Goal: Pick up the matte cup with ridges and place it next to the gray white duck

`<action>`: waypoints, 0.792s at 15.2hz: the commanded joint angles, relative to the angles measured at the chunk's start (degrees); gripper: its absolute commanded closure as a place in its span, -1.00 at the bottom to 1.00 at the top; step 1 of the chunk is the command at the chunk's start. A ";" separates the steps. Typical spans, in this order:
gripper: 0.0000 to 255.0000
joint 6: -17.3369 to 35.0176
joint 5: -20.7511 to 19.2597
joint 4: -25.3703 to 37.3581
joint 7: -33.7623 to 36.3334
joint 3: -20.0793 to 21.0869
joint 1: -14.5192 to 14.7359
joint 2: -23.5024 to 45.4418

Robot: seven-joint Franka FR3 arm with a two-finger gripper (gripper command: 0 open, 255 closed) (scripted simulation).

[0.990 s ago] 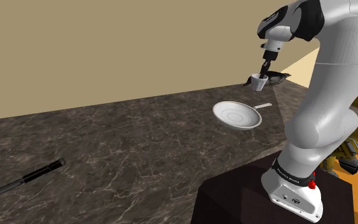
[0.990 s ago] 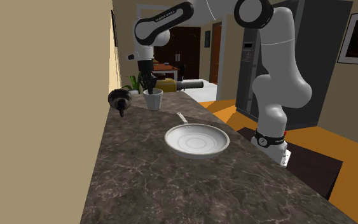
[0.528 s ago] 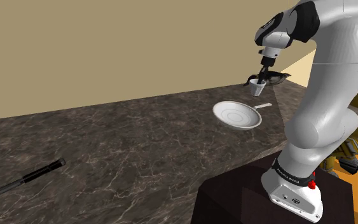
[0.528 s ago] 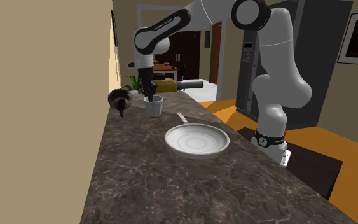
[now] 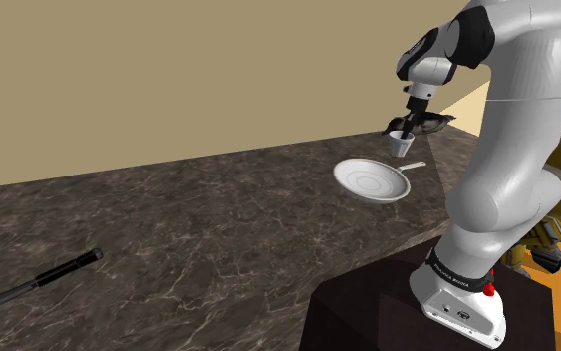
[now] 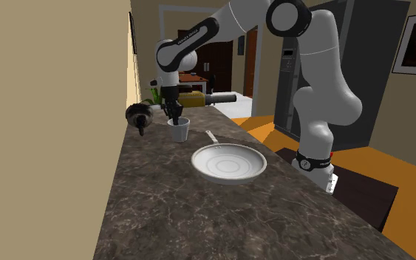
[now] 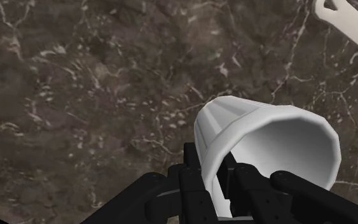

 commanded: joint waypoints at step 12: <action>-1.00 -3.38 -0.99 2.56 0.65 -0.46 -0.02 -1.10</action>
